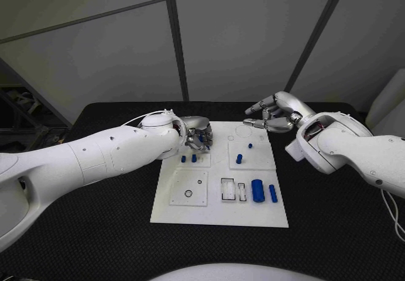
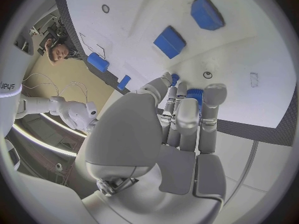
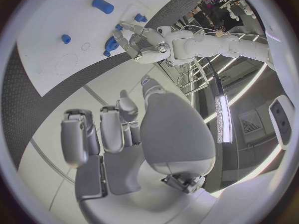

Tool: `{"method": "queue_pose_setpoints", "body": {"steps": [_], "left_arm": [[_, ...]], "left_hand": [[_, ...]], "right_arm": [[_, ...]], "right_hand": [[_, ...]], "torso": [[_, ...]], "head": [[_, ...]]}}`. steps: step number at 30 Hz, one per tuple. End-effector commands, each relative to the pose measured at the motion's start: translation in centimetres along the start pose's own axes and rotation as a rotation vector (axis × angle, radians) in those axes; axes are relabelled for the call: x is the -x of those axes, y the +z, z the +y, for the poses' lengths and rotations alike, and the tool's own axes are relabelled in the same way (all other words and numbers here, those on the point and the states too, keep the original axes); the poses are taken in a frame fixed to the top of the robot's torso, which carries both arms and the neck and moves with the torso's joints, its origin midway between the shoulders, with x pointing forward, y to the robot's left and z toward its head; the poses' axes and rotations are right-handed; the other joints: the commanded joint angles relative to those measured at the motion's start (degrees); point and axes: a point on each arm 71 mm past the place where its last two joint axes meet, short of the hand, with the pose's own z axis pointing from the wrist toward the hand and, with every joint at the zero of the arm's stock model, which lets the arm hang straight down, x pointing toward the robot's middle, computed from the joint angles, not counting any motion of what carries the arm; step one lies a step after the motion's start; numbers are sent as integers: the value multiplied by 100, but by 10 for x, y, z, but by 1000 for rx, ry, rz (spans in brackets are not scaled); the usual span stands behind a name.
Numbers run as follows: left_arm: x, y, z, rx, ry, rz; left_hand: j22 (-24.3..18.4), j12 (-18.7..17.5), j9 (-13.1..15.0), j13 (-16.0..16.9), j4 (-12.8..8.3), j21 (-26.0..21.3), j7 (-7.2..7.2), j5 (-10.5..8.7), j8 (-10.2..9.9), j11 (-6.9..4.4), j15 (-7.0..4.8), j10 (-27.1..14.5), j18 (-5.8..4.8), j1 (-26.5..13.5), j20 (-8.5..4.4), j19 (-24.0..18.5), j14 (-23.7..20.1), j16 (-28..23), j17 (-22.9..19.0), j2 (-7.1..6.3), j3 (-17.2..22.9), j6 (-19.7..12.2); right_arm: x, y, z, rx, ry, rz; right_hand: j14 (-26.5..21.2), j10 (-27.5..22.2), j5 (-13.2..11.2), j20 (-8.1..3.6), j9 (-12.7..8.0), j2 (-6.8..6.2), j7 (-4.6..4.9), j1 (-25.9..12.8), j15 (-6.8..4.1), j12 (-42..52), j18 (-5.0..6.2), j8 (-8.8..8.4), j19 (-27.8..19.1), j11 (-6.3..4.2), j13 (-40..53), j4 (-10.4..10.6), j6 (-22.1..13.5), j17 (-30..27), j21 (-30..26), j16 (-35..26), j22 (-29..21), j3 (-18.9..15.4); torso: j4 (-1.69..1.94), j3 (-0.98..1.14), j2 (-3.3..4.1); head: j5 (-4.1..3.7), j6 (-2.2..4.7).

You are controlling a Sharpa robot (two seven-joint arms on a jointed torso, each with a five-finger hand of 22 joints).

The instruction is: Assemble the parts on the task board

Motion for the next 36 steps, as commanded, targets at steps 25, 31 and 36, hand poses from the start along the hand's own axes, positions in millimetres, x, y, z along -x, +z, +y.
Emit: {"method": "queue_pose_setpoints", "body": {"steps": [25,31,36], "left_arm": [[-5,2,-4,-18,12,8],[-2,-2,-4,-39,7,-34],[2,-7,-4,-51,-5,-61]], "left_hand": [[526,238,-141,-73,-404,486,-50,66,137,-107,-103,524,-55,125,-104,123,99,257,140,313,511,509],[573,225,-165,-88,-436,528,-43,119,116,-100,-102,515,-63,89,-105,136,91,247,105,301,536,507],[596,220,-178,-96,-451,548,-42,152,107,-99,-102,517,-66,62,-105,141,87,242,83,297,552,514]], "right_arm": [[0,1,2,11,-1,-1],[0,1,2,11,-2,-2],[1,1,1,10,-2,-5]], "right_hand": [[221,-2,33,-13,-8,62,-19,16,-27,18,13,-15,387,-22,21,-6,43,20,14,-11,1191,45],[221,-2,33,-13,-8,62,-19,16,-27,18,13,-15,387,-22,21,-6,43,20,14,-11,1191,45],[221,-2,33,-13,-8,62,-19,16,-27,18,13,-15,387,-22,21,-6,43,20,14,-11,1191,45]], "torso": [[8,0,-2],[9,-9,-8],[14,-5,-12]], "head": [[2,0],[-5,24],[0,39]]}}
